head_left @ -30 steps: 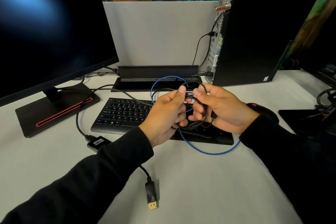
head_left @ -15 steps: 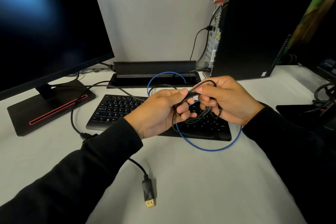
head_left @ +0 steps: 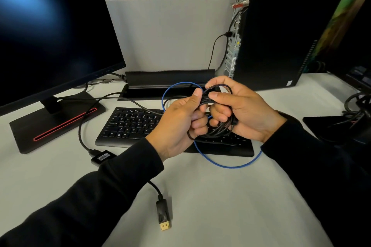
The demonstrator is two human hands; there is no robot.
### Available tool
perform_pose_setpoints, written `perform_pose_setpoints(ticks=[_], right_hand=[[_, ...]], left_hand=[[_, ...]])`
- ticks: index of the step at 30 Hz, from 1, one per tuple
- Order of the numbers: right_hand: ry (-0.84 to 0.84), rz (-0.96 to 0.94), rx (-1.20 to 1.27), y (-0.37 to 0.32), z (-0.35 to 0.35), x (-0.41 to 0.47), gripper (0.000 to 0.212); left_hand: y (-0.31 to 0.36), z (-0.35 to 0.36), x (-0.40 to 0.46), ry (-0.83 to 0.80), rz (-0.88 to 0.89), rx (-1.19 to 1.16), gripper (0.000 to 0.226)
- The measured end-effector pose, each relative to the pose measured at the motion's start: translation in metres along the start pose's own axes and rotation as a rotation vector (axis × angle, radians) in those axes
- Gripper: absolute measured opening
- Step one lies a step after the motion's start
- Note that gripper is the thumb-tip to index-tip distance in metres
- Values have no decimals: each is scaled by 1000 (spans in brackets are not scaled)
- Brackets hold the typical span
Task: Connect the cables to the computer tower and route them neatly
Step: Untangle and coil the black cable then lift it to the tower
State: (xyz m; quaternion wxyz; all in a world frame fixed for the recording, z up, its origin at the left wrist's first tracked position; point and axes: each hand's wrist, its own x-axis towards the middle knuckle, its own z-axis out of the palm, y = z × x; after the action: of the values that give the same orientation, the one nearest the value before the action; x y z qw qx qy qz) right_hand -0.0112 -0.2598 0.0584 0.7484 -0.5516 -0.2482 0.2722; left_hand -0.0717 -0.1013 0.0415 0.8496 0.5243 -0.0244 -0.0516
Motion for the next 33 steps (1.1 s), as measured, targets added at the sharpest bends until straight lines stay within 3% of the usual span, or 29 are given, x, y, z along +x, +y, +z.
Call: perform_pose_setpoints(ticks=[6, 13, 20, 26, 30, 33], right_hand=[[181, -159, -470, -12, -20, 3, 18], [296, -298, -885, -20, -45, 4, 11], [366, -407, -943, -23, -59, 14, 28], [326, -280, -908, -6, -54, 16, 29], [136, -97, -1037, -10, -63, 13, 16], [159, -64, -1168, -23, -74, 21, 16]], left_hand=[[3, -11, 3, 170, -18, 114, 50], [2, -11, 2, -25, -88, 474, 45], [10, -7, 3, -76, -38, 593, 41], [2, -22, 9, 49, -11, 568, 45], [0, -28, 20, 135, 78, 531, 46], [11, -24, 40, 136, 180, 542, 42]])
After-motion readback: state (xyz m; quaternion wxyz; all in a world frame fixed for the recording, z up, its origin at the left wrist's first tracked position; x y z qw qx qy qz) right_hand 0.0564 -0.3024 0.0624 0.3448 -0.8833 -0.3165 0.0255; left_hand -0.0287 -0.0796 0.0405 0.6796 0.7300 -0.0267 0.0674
